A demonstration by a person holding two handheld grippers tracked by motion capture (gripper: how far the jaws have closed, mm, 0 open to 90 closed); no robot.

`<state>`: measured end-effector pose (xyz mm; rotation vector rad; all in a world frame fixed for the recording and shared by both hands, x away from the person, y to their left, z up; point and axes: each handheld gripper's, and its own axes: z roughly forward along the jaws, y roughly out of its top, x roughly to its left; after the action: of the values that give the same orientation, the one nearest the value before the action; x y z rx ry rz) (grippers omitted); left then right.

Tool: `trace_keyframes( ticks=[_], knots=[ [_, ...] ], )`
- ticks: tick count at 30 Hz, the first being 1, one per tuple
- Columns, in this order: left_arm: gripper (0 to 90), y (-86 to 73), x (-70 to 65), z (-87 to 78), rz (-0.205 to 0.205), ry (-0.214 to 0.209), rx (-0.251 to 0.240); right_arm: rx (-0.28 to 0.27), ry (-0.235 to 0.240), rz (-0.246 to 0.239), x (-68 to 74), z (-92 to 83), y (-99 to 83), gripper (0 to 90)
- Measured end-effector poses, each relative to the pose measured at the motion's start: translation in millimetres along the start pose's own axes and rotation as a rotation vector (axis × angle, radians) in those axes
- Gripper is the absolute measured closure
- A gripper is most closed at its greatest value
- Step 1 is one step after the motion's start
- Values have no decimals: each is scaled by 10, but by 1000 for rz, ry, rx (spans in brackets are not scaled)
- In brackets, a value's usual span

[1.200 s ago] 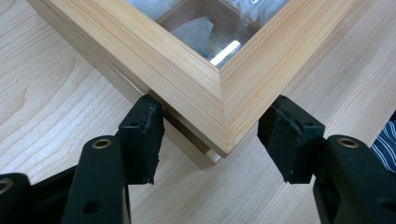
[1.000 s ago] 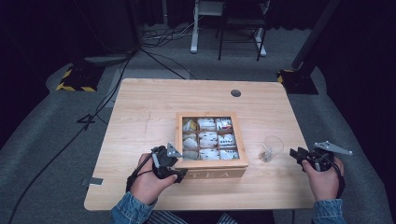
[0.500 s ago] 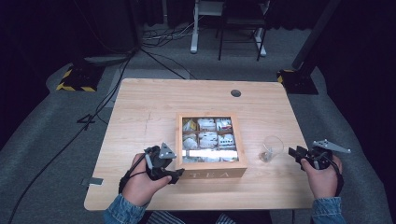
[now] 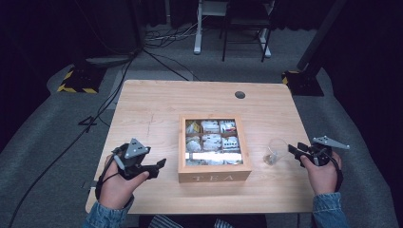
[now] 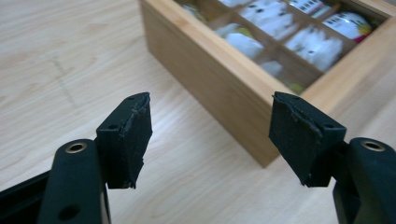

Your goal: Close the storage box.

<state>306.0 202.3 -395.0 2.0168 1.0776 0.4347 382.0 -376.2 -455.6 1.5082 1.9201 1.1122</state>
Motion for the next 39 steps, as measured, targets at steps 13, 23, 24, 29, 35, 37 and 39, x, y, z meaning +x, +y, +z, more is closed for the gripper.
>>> trace_keyframes(
  ticks=[13,23,24,29,35,37,39],
  knots=[
    [256,-270,563,83,-169,156,-19,-3,0,8,-112,109,-84,432],
    [237,-445,793,335,-188,178,16,-1,8,-11,-163,192,-159,403],
    [235,-462,806,362,-195,180,18,0,8,-14,-169,201,-169,401],
    [221,-548,860,491,-220,192,17,6,1,-27,-181,242,-204,391],
    [224,-655,891,664,-232,209,57,19,-3,-46,-172,284,-229,387],
    [225,-681,892,705,-233,216,61,22,-2,-41,-176,297,-242,387],
    [224,-698,891,735,-237,222,62,27,-8,-50,-183,308,-253,387]
  ],
)
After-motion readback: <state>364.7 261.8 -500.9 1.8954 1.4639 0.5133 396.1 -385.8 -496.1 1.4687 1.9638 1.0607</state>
